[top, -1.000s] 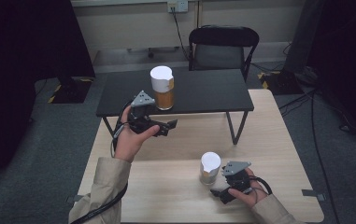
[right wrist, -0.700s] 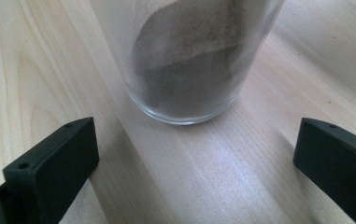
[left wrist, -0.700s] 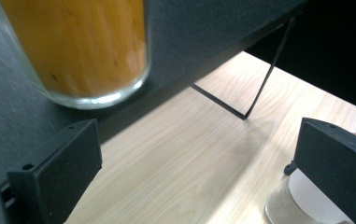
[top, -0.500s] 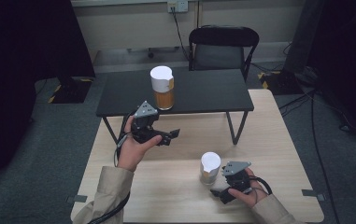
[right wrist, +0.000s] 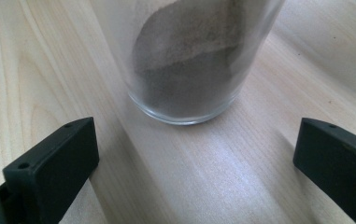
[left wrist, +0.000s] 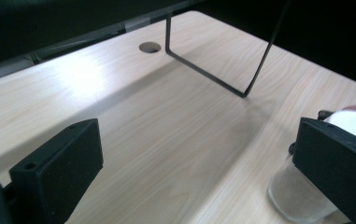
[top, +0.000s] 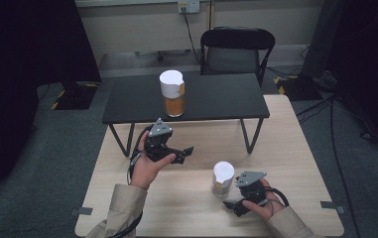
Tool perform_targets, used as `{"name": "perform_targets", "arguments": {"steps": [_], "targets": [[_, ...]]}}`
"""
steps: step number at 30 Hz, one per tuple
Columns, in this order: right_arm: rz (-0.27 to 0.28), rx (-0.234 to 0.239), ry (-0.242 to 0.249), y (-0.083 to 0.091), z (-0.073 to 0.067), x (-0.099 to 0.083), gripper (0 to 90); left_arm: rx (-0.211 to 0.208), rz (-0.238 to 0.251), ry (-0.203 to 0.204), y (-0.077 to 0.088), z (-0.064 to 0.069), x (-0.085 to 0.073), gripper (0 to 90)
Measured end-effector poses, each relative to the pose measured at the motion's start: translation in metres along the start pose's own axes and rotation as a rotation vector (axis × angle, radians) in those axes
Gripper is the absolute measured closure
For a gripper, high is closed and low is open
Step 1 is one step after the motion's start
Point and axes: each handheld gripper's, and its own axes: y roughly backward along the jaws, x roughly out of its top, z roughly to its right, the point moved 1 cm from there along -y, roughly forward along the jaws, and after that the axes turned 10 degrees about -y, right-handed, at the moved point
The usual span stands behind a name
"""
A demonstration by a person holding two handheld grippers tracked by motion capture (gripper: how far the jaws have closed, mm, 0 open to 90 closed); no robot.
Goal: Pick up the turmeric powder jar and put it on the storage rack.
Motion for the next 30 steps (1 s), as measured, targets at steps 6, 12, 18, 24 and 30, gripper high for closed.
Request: {"name": "perform_targets", "arguments": {"steps": [6, 12, 18, 24, 30], "targets": [[0.000, 0.000, 0.000, 0.000, 0.000, 0.000, 0.0, -0.012, -0.004, 0.019, -0.008, 0.000, -0.013, 1.1], [0.000, 0.000, 0.000, 0.000, 0.000, 0.000, 0.0, -0.005, -0.008, 0.044, -0.015, -0.001, -0.027, 1.2], [0.000, 0.000, 0.000, 0.000, 0.000, 0.000, 0.0, 0.000, -0.022, 0.062, -0.020, -0.002, -0.039, 1.2], [0.000, 0.000, 0.000, 0.000, 0.000, 0.000, 0.0, -0.004, -0.021, 0.074, -0.022, -0.002, -0.049, 1.2], [0.000, 0.000, 0.000, 0.000, 0.000, 0.000, 0.0, -0.002, -0.031, 0.086, -0.024, 0.000, -0.062, 1.2]]}}
